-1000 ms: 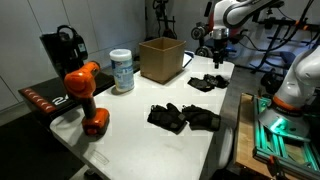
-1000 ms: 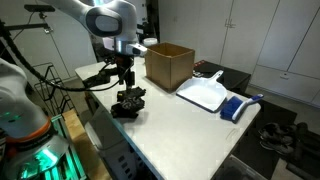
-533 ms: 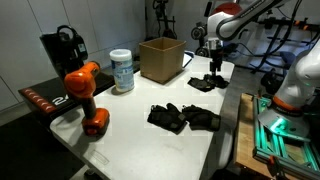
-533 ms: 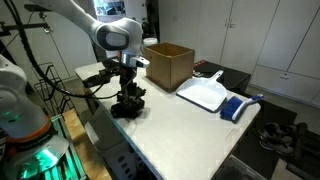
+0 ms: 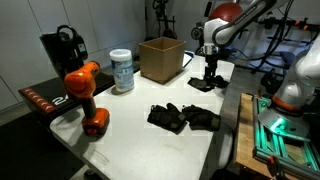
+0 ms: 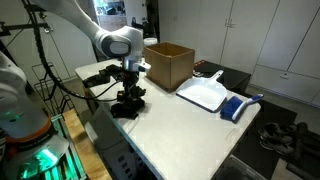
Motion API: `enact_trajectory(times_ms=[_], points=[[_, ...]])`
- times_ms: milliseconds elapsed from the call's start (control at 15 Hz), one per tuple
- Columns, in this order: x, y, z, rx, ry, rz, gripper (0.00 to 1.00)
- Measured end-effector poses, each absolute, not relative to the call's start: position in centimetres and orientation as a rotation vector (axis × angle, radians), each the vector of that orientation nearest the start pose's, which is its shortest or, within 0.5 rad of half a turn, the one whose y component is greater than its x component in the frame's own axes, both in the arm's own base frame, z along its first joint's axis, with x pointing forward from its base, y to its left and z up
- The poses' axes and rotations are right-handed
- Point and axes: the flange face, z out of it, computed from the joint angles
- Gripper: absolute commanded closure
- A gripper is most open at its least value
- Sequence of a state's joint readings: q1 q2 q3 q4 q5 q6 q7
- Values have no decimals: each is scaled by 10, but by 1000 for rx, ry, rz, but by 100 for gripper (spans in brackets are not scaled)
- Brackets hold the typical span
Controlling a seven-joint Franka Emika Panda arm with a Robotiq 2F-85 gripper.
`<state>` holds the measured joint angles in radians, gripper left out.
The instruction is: Pick up the far right glove and stack it on the second far right glove, Pick up the far left glove and stack it on the second far left glove, pick up the gloves stack on the left and put it on top of the gloves stack on the right, pick up the gloves stack and put it in the cardboard box on the table
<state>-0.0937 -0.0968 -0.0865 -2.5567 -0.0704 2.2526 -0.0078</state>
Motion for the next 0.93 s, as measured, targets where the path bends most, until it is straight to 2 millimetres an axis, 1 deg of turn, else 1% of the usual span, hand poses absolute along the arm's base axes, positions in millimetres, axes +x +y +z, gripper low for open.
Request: enact_trajectory(times_ms=[67, 133, 200, 333, 533, 667, 733, 867, 933], points=[[416, -75, 285, -3141, 185, 322, 30], [417, -74, 283, -3144, 180, 310, 37], [418, -73, 282, -3146, 177, 299, 47], [419, -73, 280, -3148, 176, 282, 61], [420, -73, 280, -3149, 178, 257, 85], [421, -73, 281, -3150, 179, 247, 98], [421, -73, 281, -3150, 180, 244, 100], [421, -73, 283, -3150, 181, 237, 100], [421, -73, 285, -3151, 181, 231, 98]])
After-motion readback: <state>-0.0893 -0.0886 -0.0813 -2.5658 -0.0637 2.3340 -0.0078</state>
